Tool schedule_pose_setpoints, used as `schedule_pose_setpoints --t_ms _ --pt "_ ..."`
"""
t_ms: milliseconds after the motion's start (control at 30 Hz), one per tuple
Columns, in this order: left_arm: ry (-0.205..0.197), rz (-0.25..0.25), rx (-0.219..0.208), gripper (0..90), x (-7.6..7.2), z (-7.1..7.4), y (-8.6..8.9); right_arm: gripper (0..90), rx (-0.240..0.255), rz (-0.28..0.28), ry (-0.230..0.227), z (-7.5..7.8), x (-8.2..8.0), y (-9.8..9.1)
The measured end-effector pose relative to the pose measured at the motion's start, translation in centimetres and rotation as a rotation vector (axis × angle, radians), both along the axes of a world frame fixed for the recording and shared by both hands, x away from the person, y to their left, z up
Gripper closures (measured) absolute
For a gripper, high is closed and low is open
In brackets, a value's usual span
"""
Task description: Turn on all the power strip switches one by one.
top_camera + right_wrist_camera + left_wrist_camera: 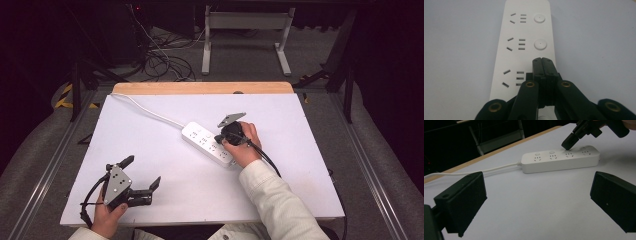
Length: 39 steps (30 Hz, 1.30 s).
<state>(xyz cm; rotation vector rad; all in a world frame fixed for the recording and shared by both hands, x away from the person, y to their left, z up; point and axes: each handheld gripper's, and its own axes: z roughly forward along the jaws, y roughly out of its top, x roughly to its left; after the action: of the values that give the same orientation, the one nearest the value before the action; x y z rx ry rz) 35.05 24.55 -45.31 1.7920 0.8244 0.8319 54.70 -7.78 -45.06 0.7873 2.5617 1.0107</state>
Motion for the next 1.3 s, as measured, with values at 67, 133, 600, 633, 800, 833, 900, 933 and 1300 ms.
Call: schedule_pose_setpoints --t_ms 67,133,600,633,800,833,900,933,1300 --pt "0.000 -0.001 0.000 0.9 -0.02 0.00 -0.02 90.0 0.002 -0.001 0.001 -0.02 -0.01 0.02" --pt "0.000 0.000 -0.002 0.9 -0.03 0.00 -0.03 90.0 0.003 -0.006 0.002 -0.02 0.00 0.02" --pt "-0.004 -0.003 0.006 0.9 -0.05 0.01 -0.10 90.0 -0.004 -0.031 0.013 -0.18 0.05 0.03" --pt "-0.004 -0.003 0.007 0.9 -0.07 0.01 -0.11 90.0 -0.006 -0.033 0.012 -0.19 0.02 0.05" --pt "-0.003 -0.003 0.006 0.9 -0.08 0.01 -0.10 90.0 -0.007 -0.022 0.018 -0.24 -0.09 0.07" --pt "-0.003 -0.003 0.006 0.9 -0.07 0.02 -0.10 90.0 -0.007 -0.022 0.018 -0.24 -0.09 0.07" --pt "-0.004 -0.003 0.007 0.9 -0.06 0.01 -0.11 90.0 -0.006 -0.021 0.011 -0.30 -0.14 0.08" --pt "-0.002 -0.004 0.006 1.0 -0.04 0.01 -0.13 90.0 -0.009 -0.024 0.008 -0.34 -0.19 0.07" --pt "-0.003 -0.008 0.008 0.9 -0.06 0.00 -0.15 90.0 -0.005 -0.002 -0.068 0.50 -0.37 0.50"
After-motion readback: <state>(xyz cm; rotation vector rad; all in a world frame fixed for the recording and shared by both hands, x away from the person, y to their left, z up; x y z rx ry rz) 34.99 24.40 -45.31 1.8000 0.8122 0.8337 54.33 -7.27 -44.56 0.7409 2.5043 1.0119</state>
